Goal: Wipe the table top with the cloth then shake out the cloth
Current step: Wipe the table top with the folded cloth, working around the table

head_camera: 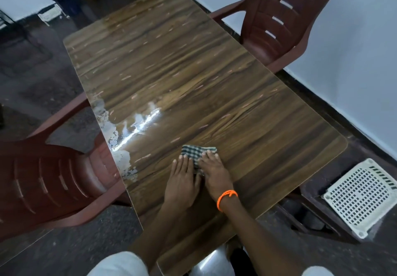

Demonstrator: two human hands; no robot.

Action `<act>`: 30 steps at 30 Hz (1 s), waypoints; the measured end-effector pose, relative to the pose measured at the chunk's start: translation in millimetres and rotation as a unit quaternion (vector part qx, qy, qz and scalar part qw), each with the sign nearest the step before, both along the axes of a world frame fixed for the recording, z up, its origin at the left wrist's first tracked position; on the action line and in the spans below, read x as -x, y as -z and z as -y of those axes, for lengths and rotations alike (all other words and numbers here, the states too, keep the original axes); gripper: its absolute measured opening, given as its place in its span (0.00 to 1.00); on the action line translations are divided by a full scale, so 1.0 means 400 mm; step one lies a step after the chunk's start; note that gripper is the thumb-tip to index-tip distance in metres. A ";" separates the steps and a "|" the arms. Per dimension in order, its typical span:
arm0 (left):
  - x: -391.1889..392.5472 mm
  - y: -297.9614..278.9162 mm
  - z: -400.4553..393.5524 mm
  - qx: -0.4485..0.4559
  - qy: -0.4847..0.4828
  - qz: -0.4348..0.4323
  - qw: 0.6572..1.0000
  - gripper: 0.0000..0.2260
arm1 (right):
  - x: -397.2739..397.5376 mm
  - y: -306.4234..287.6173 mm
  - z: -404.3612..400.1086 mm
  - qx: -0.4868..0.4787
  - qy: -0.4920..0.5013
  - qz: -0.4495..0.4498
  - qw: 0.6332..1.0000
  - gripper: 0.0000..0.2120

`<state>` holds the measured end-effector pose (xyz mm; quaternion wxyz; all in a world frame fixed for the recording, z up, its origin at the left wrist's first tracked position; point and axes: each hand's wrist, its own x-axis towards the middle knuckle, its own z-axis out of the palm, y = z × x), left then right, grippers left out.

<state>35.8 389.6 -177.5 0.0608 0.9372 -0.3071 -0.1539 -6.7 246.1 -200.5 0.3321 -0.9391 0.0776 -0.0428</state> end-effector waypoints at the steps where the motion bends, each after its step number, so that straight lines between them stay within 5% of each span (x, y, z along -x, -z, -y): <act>1: 0.016 0.004 -0.022 0.004 -0.001 0.007 1.000 0.32 | 0.014 0.002 -0.012 0.006 -0.020 0.014 1.000 0.19; 9: 0.198 -0.007 0.062 0.015 0.009 -0.017 1.000 0.28 | 0.179 0.021 0.112 -0.007 -0.038 0.041 0.998 0.20; 17: 0.073 -0.041 0.308 -0.021 0.018 -0.027 0.999 0.38 | 0.086 0.020 0.296 -0.018 0.074 0.005 0.997 0.20; 23: -0.015 -0.024 0.206 -0.031 0.021 -0.016 0.999 0.35 | 0.001 0.013 0.218 -0.022 0.033 -0.003 0.999 0.21; 30: 0.105 -0.051 0.142 -0.016 0.081 -0.078 0.994 0.32 | 0.162 -0.003 0.215 -0.010 0.005 -0.016 1.000 0.24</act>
